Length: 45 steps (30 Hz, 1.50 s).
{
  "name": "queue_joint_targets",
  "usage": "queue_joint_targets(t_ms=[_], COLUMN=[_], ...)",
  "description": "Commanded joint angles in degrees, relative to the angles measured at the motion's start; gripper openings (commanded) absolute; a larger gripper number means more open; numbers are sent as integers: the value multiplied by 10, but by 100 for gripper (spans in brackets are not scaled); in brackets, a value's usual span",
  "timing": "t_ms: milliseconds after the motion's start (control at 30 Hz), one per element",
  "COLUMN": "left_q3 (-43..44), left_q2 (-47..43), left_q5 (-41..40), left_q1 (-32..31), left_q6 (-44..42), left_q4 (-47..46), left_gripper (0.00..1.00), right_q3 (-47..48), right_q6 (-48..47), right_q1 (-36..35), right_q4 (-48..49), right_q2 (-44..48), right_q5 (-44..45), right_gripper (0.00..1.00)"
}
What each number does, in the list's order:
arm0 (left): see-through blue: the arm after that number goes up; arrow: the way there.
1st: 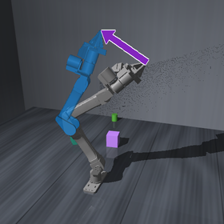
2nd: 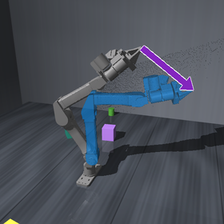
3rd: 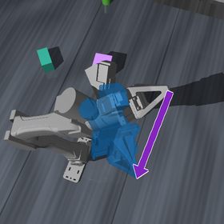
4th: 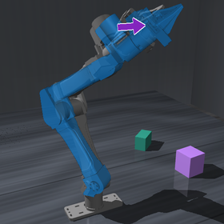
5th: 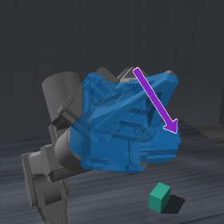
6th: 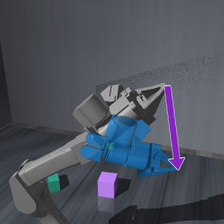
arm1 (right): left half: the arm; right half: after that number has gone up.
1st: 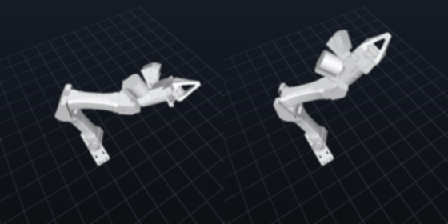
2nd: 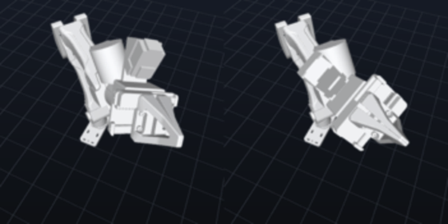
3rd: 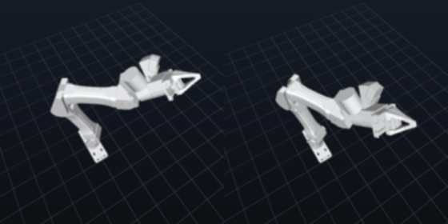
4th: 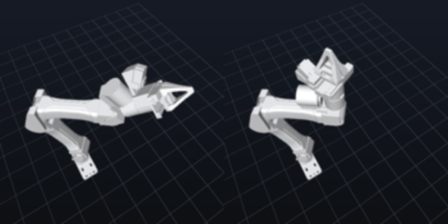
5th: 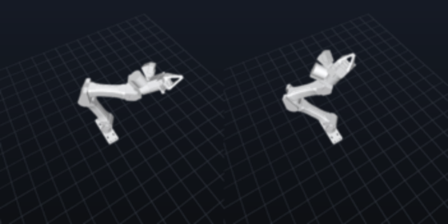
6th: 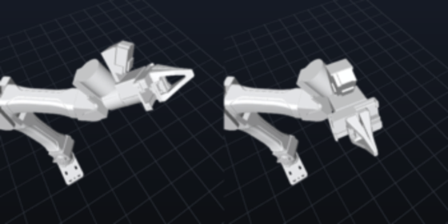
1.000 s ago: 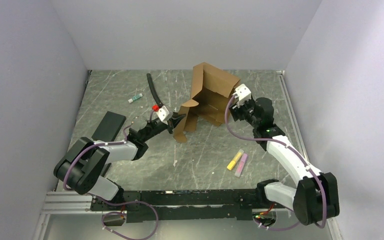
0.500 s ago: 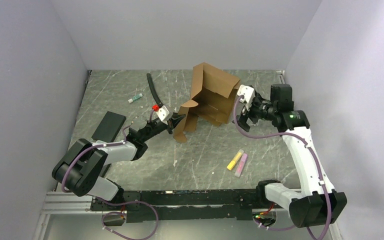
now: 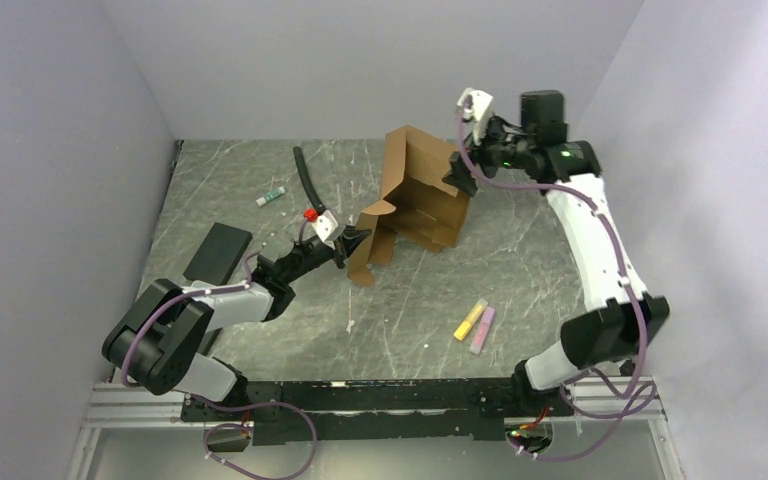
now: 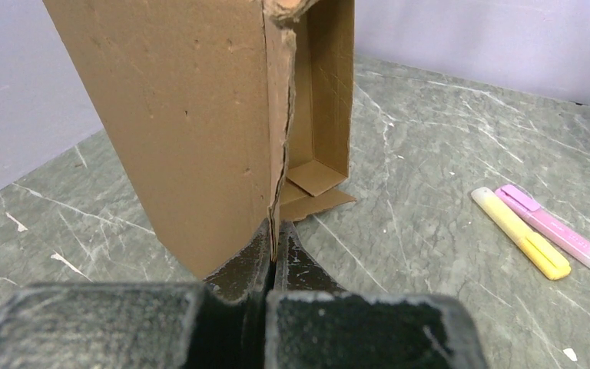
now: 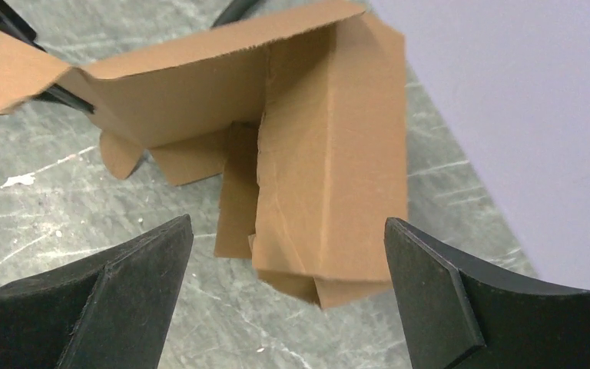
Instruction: Fold the paper box
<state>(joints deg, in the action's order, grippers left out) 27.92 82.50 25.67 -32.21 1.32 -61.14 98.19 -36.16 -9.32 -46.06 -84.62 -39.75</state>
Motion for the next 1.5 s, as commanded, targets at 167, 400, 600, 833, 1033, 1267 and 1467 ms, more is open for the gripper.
queue_joint_targets(t_ms=[167, 400, 600, 833, 1033, 1267, 1467], left_q3=[11, 16, 16, 9, 17, 17, 17], left_q2=[-16, -18, -27, -31, -28, -38, -46], left_q5=[13, 21, 30, 32, 31, 24, 31], left_q1=[1, 0, 1, 1, 1, 2, 2], left_q6=[18, 37, 71, 126, 180, 189, 202], left_q4=[18, 16, 6, -18, -16, 4, 8], left_gripper=[0, 0, 0, 0, 0, 0, 0], right_q3=[46, -22, -93, -169, -184, -181, -178], right_q6=[9, -34, -57, -70, -69, -68, -94], right_q1=[-79, -109, -119, -126, -132, -133, -132], right_q4=[47, 122, 198, 296, 312, 303, 320], right_q2=[-90, -92, -75, -47, -38, -21, -22], right_q5=[187, 285, 344, 376, 368, 350, 361], right_gripper=[99, 86, 72, 49, 58, 74, 78])
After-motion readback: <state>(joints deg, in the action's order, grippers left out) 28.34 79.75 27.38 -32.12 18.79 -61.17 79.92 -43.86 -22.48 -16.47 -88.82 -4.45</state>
